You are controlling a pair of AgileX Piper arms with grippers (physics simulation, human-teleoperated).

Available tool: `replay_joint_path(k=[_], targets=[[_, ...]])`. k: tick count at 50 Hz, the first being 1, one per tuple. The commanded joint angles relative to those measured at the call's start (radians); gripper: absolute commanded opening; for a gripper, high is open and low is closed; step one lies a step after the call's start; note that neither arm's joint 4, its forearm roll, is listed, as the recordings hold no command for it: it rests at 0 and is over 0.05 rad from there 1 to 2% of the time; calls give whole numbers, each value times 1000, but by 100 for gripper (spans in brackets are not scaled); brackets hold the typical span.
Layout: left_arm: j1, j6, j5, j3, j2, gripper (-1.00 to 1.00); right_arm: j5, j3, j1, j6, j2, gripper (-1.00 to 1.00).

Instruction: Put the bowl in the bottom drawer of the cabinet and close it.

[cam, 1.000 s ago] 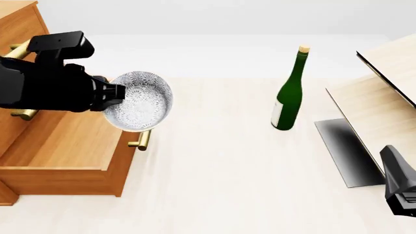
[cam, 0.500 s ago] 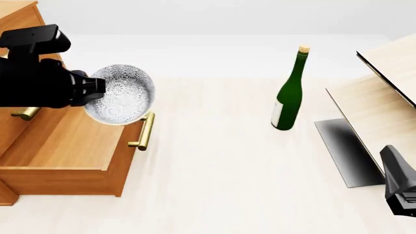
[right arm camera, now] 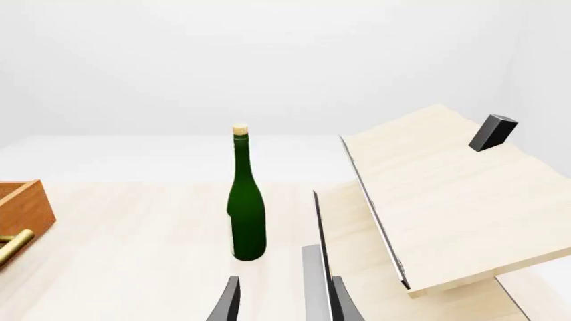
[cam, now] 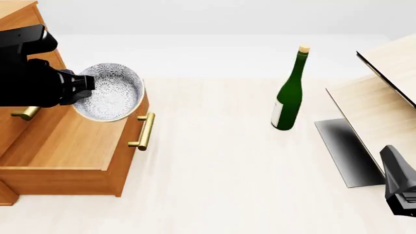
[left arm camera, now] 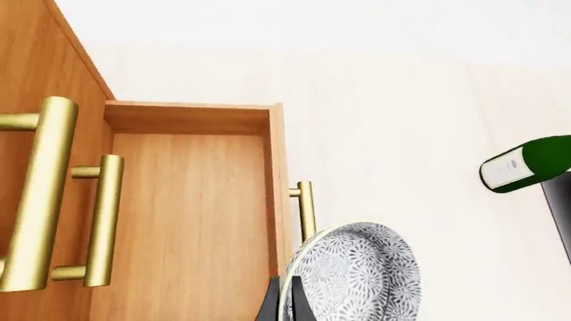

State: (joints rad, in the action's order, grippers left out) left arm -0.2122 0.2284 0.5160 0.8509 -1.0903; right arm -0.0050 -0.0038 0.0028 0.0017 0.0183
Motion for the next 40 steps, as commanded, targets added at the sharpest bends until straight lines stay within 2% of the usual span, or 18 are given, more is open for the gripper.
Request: replay_joint_path(k=[1,26,40], targets=[[46,8,3,-12,4,-100,0,0,0,0,0,100],[120,8,2,-17,23,-100,0,0,0,0,0,100],[191,-30,-18,-35,47,-100,0,0,0,0,0,100]])
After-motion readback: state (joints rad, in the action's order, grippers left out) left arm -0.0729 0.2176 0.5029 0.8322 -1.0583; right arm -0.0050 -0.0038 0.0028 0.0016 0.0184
